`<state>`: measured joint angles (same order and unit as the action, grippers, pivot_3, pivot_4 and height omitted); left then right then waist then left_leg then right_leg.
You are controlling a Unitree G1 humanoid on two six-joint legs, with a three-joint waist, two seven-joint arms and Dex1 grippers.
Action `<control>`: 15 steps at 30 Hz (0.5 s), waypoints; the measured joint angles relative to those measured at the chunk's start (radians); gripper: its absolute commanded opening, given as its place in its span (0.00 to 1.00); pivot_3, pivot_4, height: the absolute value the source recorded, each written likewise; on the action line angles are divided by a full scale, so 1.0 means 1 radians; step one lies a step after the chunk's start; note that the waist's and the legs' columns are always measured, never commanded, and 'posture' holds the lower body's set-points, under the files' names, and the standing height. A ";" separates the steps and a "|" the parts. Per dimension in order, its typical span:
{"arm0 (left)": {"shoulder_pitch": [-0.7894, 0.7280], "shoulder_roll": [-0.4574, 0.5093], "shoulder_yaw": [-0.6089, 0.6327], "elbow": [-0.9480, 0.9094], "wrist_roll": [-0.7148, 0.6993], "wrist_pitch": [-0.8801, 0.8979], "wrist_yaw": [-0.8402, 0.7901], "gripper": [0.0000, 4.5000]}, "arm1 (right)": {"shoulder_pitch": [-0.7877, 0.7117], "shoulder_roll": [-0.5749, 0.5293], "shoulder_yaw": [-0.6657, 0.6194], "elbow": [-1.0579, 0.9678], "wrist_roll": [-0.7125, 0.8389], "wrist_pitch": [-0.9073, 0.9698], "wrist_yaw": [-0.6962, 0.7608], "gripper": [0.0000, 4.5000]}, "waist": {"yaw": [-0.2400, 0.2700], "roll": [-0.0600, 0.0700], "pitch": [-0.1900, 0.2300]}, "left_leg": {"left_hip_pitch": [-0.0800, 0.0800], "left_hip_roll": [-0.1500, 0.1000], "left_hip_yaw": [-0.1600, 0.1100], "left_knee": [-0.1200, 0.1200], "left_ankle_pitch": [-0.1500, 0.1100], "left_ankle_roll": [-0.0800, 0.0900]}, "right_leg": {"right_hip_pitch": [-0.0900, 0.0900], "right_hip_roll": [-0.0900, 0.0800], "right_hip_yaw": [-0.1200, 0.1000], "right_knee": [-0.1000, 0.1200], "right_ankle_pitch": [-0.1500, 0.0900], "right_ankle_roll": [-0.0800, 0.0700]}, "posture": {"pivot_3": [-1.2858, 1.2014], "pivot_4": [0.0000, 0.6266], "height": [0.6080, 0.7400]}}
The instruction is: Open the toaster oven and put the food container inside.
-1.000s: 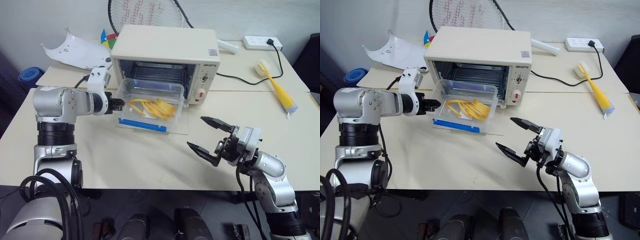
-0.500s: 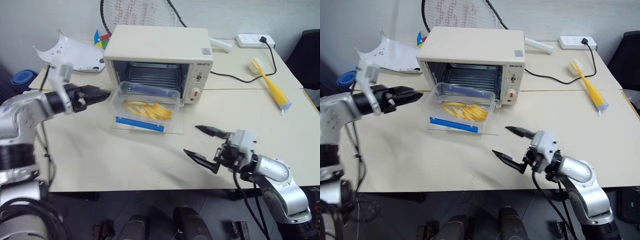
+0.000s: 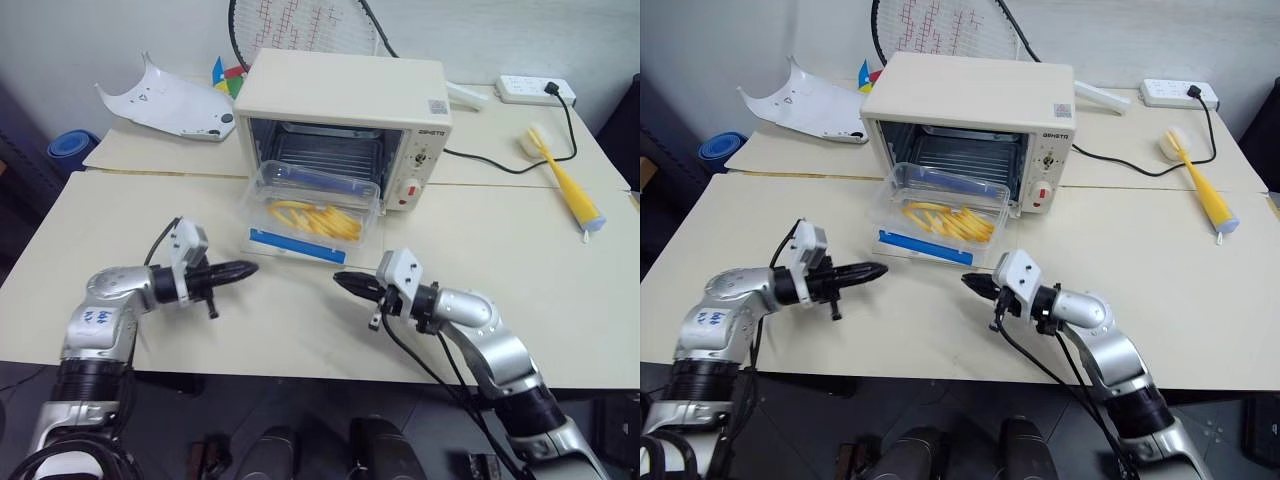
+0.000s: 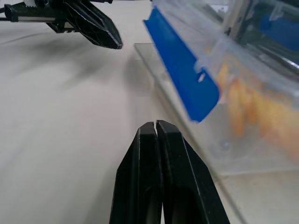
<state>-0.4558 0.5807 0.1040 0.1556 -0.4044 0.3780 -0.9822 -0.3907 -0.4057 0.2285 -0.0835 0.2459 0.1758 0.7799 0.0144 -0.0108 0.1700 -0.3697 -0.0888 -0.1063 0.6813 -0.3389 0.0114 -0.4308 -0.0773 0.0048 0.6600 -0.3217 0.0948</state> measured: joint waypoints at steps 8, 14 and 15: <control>-0.128 -0.154 0.016 0.151 0.051 -0.047 0.238 0.00 | -0.202 0.053 -0.064 0.282 -0.063 -0.059 -0.080 0.01 | -0.022 0.000 0.000 | 0.000 -0.001 0.001 0.000 0.000 0.000 | -0.001 0.000 0.000 0.001 0.000 0.000 | 0.52 0.24 1.00; -0.244 -0.221 0.019 0.331 0.109 -0.166 0.348 0.00 | -0.352 0.110 -0.102 0.557 -0.112 -0.179 -0.154 0.01 | -0.044 0.000 0.000 | 0.000 0.000 0.001 0.000 0.000 -0.001 | -0.002 0.000 -0.001 0.002 0.000 0.000 | 0.52 0.24 1.00; -0.266 -0.233 0.026 0.372 0.117 -0.192 0.369 0.00 | -0.377 0.124 -0.115 0.598 -0.112 -0.198 -0.162 0.01 | -0.045 0.000 0.000 | 0.000 0.000 0.001 0.000 0.000 -0.001 | -0.002 0.000 -0.001 0.002 0.000 0.000 | 0.52 0.24 1.00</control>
<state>-0.7215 0.3476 0.1297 0.5279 -0.2875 0.1857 -0.6128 -0.7681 -0.2816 0.1137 0.5147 0.1336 -0.0224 0.6179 -0.0308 -0.0109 0.1698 -0.3697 -0.0892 -0.1056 0.6814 -0.3385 0.0108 -0.4332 -0.0775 0.0042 0.6619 -0.3215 0.0951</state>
